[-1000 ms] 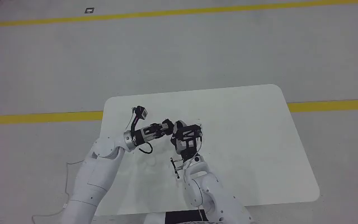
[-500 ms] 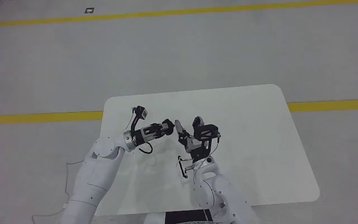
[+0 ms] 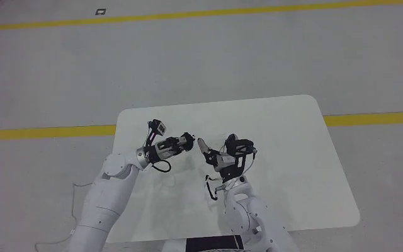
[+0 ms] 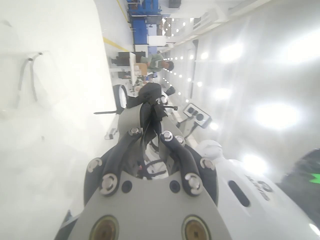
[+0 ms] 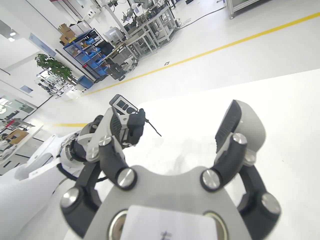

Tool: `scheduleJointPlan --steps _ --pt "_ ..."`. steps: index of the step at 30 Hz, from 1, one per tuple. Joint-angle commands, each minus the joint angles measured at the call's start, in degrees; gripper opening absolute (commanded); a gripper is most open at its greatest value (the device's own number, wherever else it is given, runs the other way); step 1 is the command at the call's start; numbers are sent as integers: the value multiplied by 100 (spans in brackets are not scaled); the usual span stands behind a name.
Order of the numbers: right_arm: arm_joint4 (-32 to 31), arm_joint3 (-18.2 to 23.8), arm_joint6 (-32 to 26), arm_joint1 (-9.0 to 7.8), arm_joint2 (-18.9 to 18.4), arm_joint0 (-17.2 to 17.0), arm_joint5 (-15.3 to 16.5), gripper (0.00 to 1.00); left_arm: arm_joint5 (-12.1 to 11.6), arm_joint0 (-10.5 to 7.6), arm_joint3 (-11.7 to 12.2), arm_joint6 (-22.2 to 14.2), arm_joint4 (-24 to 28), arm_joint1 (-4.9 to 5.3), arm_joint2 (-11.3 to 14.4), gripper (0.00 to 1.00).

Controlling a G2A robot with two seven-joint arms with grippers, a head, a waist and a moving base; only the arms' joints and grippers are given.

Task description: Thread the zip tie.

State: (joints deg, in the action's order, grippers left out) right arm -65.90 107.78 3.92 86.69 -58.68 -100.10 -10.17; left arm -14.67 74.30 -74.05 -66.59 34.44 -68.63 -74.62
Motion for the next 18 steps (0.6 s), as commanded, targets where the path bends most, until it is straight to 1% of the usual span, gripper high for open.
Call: scheduleJointPlan --steps 1,3,5,6,7,10,11,12,18 --pt "765 24 -300 -14 -155 -7 304 100 164 -34 150 -458 520 29 -115 0" --pt "1338 36 -650 -36 -356 18 571 100 338 -76 300 -856 932 51 -208 0" --pt "1996 -4 -1159 -55 -537 54 704 100 526 -151 499 -1229 1300 72 -284 0" --pt "2282 -7 -1298 -60 -620 85 763 100 610 -191 561 -1305 1434 78 -286 0" --pt "2658 -47 -1531 -67 -691 105 823 100 723 -219 567 -1305 1584 85 -229 0" --pt "3399 -144 -2182 -88 -822 218 894 100 977 -239 535 -1305 1949 117 -62 0" --pt "3775 -202 -2520 -95 -840 268 928 100 1087 -262 539 -1305 2052 137 28 0" --pt "3843 -213 -2587 -98 -854 287 929 100 1083 -298 580 -1305 1963 159 81 0" --pt "3843 -213 -2587 -98 -854 287 929 100 1083 -298 580 -1305 1963 159 81 0"
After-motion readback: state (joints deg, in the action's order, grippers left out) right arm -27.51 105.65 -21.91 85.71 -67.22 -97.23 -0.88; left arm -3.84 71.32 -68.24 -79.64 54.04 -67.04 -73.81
